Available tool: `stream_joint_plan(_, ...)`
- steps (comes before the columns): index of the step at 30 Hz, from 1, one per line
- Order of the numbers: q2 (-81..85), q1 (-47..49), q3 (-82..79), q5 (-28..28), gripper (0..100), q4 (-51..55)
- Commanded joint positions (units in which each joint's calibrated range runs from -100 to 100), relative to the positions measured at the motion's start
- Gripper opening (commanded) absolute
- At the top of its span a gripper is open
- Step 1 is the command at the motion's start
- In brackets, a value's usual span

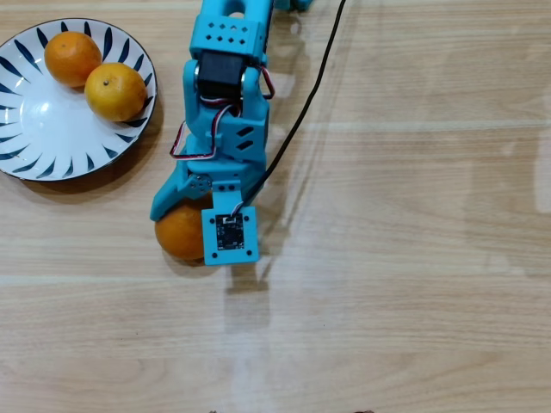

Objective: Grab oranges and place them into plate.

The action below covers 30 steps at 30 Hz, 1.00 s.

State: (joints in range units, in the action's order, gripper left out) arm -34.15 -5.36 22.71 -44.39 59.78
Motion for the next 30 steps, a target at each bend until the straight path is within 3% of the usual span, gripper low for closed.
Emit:
stream_joint_plan(1, -1.5, -1.9, -0.6, -0.2, 40, 0.0)
stream_joint_plan(11, 8.8, -1.9, -0.7, -0.4, 41, 7.6)
stream_joint_plan(24, 9.1, -2.9, -8.4, -1.1, 43, 6.8)
stream_joint_plan(30, 9.5, -2.6, -8.3, -1.1, 38, 6.0)
